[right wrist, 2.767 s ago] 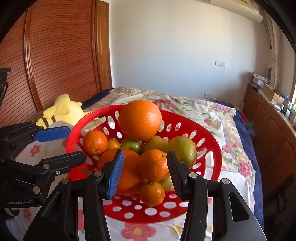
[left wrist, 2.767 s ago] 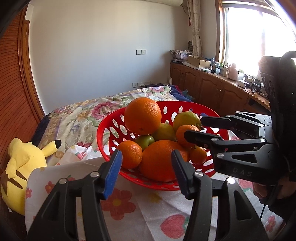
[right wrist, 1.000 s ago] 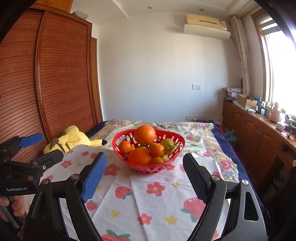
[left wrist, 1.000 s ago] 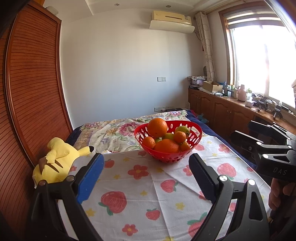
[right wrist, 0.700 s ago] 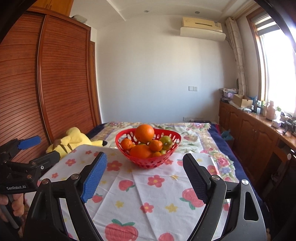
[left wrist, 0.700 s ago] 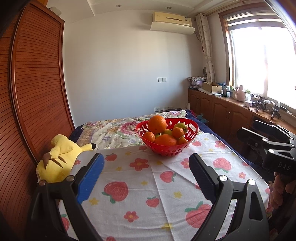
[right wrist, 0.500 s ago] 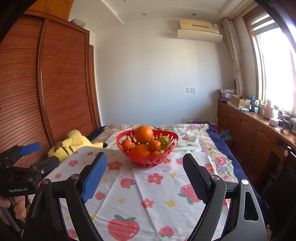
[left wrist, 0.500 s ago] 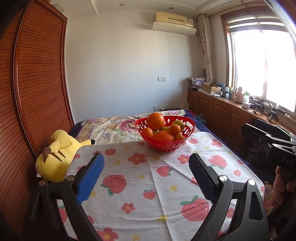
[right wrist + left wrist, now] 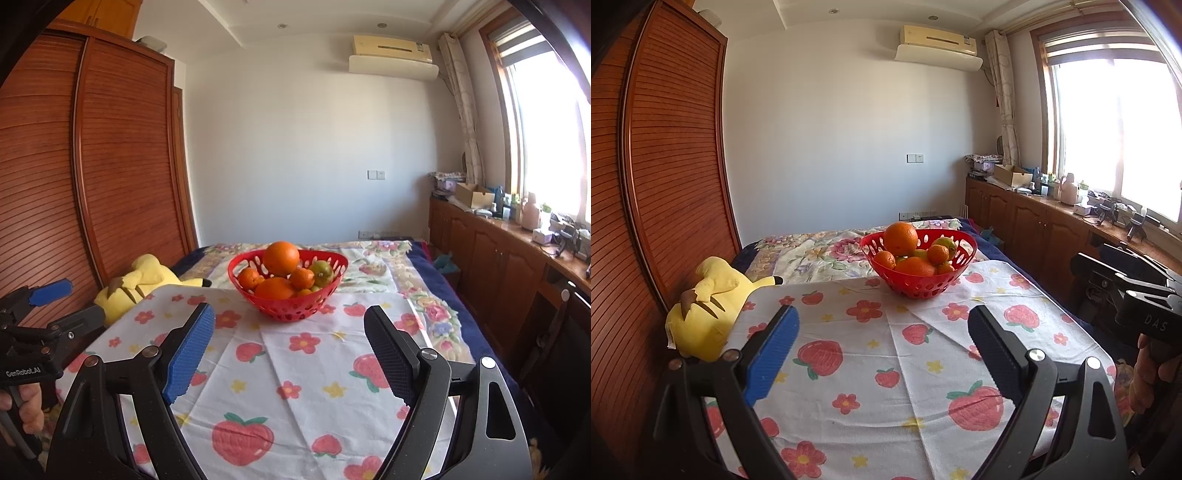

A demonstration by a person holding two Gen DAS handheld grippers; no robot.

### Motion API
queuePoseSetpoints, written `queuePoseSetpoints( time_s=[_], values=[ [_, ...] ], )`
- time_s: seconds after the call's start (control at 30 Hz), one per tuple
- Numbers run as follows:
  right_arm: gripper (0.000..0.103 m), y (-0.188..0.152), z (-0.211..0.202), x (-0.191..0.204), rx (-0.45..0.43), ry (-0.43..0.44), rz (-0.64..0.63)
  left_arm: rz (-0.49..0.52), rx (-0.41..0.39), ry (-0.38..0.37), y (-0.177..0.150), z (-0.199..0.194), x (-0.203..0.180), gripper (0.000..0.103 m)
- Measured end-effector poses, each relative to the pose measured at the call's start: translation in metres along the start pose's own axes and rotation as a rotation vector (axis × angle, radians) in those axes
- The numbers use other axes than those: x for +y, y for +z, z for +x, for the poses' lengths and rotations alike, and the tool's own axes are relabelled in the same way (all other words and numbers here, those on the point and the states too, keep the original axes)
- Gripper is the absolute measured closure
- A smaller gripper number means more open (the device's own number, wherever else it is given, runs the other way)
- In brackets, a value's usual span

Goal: Organize fruits

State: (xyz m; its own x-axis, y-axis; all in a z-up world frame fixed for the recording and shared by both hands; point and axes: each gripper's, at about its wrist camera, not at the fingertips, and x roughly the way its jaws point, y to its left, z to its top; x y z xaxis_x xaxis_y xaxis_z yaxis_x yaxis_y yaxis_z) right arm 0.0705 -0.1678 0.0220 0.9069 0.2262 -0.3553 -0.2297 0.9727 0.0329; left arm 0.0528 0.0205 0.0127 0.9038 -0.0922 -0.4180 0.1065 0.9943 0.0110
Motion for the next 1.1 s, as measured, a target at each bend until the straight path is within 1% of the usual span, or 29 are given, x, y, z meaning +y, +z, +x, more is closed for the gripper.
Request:
queuePoseSetpoints(
  time_s=[1.1],
  values=[
    [0.019,-0.0047,-0.0027,0.0023,0.001,-0.003,-0.007,-0.014,-0.002,0.005,-0.0018,-0.0051,0.0017,0.009]
  ],
)
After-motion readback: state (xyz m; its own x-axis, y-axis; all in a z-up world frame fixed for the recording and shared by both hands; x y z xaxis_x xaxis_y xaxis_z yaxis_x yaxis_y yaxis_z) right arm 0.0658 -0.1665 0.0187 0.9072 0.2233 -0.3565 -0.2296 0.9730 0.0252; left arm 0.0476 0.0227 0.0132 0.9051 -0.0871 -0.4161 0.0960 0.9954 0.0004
